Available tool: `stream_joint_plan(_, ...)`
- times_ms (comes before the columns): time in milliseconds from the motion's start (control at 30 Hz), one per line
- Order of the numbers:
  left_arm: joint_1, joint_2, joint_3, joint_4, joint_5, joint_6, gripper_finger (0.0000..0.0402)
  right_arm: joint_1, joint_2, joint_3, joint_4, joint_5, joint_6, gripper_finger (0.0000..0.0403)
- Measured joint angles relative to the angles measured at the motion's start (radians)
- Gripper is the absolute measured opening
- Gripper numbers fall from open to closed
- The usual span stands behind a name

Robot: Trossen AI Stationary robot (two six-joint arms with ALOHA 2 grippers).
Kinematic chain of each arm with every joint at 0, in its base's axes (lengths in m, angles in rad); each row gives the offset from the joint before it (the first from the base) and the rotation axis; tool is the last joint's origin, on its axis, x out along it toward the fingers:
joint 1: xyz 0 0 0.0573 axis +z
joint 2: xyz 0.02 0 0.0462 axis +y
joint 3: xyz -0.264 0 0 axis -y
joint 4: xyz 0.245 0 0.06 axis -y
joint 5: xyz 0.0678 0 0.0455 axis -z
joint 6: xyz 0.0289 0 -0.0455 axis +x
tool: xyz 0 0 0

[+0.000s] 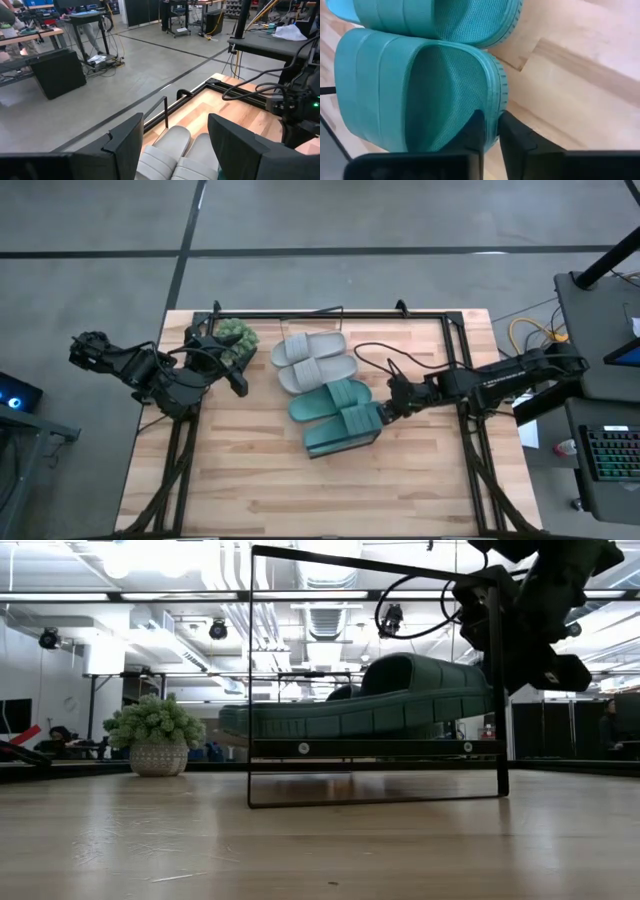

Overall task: Pick and place slides into the shelf
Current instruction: Put the green slipper on the shelf

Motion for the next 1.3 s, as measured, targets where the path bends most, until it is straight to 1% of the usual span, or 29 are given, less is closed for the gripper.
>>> stream_joint_plan(100,0.000,0.000,0.000,0.000,0.000,0.000,0.0207,0.015,0.000,0.000,0.001,-0.003,0.038,0.0021)
stream_joint_plan(500,0.000,0.000,0.000,0.000,0.001,0.000,0.0207,0.033,-0.047,0.000,-0.004,-0.003,0.215,0.0022)
stream_joint_plan(700,0.000,0.000,0.000,0.000,0.001,0.001,0.0207,0.034,-0.051,-0.001,0.001,-0.007,0.272,0.0022)
stream_joint_plan(967,0.000,-0.001,0.000,0.001,0.001,0.001,0.0207,0.049,-0.051,-0.002,0.082,-0.001,0.394,0.0022)
stream_joint_plan(1200,0.000,-0.001,0.000,0.001,0.001,0.009,0.0207,0.060,-0.051,-0.022,0.084,0.000,0.397,0.0024)
stream_joint_plan(1300,0.000,-0.001,0.000,0.001,0.001,0.010,0.0207,0.062,-0.051,-0.024,0.084,-0.020,0.364,0.0041)
